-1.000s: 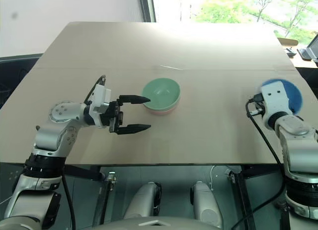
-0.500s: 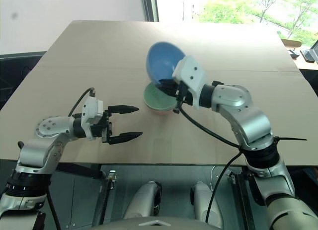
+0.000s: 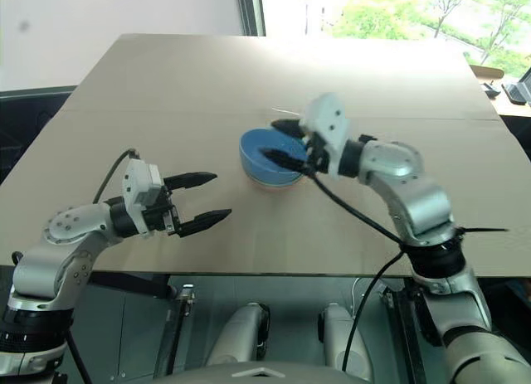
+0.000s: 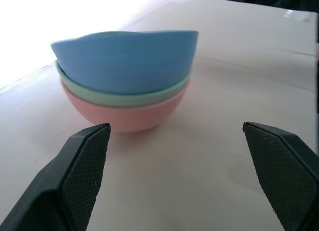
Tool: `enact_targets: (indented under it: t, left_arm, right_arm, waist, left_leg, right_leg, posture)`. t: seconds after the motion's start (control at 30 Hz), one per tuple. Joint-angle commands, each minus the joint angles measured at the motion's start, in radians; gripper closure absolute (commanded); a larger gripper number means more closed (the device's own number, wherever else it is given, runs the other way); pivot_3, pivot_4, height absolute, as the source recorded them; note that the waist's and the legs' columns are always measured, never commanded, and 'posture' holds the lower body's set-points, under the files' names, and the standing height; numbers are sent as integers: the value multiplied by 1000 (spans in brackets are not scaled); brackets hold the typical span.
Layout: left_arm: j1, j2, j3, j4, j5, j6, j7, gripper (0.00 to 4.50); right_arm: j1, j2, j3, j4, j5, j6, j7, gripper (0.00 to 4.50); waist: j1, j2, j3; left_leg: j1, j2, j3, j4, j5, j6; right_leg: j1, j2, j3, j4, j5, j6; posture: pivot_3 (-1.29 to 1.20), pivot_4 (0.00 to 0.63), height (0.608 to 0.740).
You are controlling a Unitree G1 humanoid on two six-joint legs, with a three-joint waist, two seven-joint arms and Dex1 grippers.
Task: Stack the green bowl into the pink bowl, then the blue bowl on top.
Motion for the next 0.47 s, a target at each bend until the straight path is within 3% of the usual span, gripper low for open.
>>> enact_targets:
  t: [0.03,0.17,0.33,0.47]
  left_arm:
    - [-12,-12,38,-26,-6,-20,37,0]
    - [-12,-16,67,-16,-14,-38,41,0]
    - [13,-23,125,-12,59,-85,141,0]
    - [71,10,125,4,71,-104,86,0]
  right_arm:
    - [112,-76,-87,-63,30,43,-7,1485]
    - [273,-167,-167,-102,16,10,-8,96]
    - [417,-261,-290,-148,59,-11,40,96]
    - [463,-289,-335,-164,94,-11,51,96]
  waist:
    - [1,0,0]
    - [-1,0,0]
    - [-8,0,0]
    - [-9,0,0]
  left_leg:
    - [0,0,0,0,0,0]
    - [0,0,0,0,0,0]
    - [1,0,2,0,0,0]
    - [2,0,2,0,0,0]
  right_leg:
    - [0,0,0,0,0,0]
    - [0,0,0,0,0,0]
    - [0,0,2,0,0,0]
    - [0,0,2,0,0,0]
  posture:
    - [0,150,740]
    - [0,150,740]
    - [0,150,740]
    - [0,150,740]
